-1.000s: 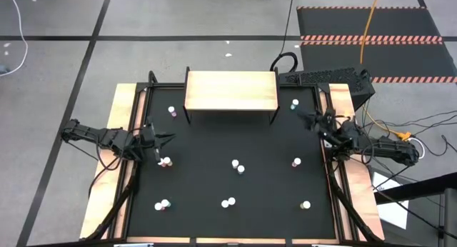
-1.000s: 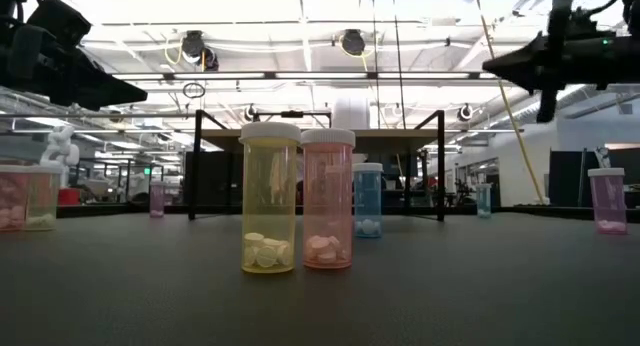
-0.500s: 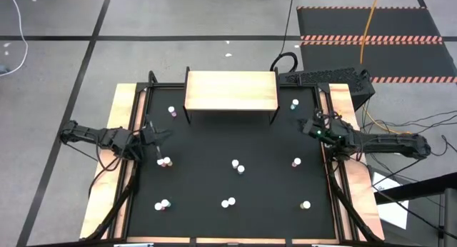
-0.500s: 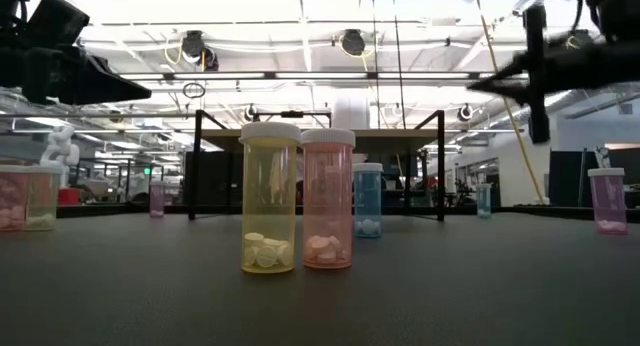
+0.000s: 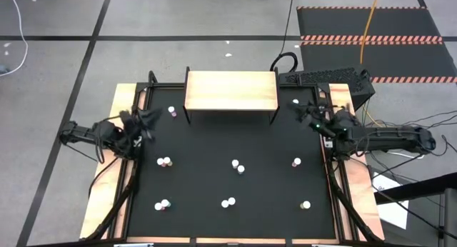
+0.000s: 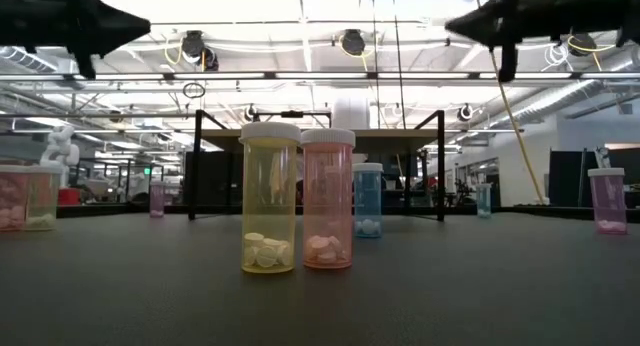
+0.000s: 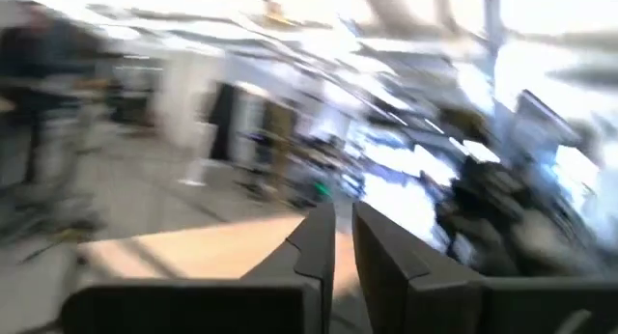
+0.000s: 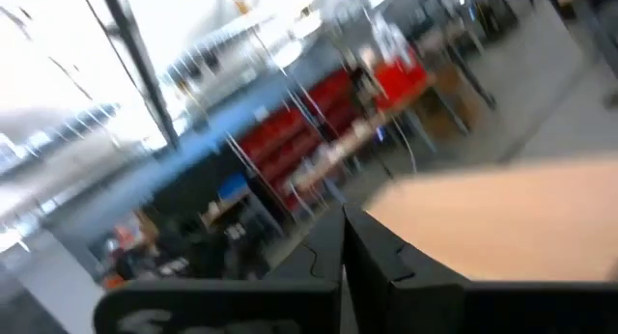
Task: Pick and place medicine bottles onto shelf by color
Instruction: Put the top left yellow pill bottle on the shelf
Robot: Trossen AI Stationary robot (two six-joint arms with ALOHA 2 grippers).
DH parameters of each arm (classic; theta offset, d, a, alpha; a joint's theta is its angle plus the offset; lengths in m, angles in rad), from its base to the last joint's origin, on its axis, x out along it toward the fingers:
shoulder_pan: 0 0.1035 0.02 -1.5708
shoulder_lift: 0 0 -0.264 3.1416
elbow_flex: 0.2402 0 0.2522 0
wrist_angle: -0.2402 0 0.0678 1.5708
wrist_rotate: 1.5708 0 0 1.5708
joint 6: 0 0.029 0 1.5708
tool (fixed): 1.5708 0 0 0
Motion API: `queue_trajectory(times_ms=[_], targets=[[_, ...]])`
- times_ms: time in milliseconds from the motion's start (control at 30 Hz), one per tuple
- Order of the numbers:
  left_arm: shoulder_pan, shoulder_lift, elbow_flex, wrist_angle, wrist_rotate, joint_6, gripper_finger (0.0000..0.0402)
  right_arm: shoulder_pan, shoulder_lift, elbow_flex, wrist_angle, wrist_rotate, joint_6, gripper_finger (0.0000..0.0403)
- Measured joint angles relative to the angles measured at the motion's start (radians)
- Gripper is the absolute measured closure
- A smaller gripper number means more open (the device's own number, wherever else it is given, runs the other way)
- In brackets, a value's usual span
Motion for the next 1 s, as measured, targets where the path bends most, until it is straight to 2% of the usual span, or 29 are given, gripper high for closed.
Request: queue_trajectory(times_ms=[67,133,300,433,567,700,833,900,1000], targets=[[0.014,0.0,0.002,0.037,-0.075,-0.028,0.036,-0.011,0.003,0.0,0.078,0.001,-0.024,0.0403],[0.029,0.0,0.018,0.022,-0.092,-0.049,0.036,-0.024,0.002,0.001,0.104,-0.006,-0.046,0.0403],[0.049,0.024,0.083,-0.095,-0.079,-0.168,0.036,-0.081,0.007,0.001,-0.01,-0.082,-0.007,0.0403],[0.053,0.128,0.182,-0.241,0.013,-0.26,0.036,-0.111,0.036,0.001,-0.112,-0.083,0.043,0.0403],[0.053,0.3,0.302,-0.381,0.129,-0.359,0.036,-0.114,0.07,0.01,-0.111,-0.086,0.048,0.0403],[0.052,0.449,0.374,-0.356,0.156,-0.389,0.036,-0.09,0.1,0.069,-0.114,-0.093,0.021,0.0403],[0.052,0.55,0.389,-0.314,0.171,-0.387,0.036,-0.037,0.13,0.193,-0.216,-0.095,-0.06,0.0403],[0.057,0.585,0.389,-0.313,0.179,-0.483,0.036,0.0,0.15,0.26,-0.245,-0.089,-0.126,0.0403],[0.081,0.613,0.388,-0.309,0.268,-0.534,0.036,0.051,0.171,0.322,-0.208,-0.083,-0.295,0.0403]])
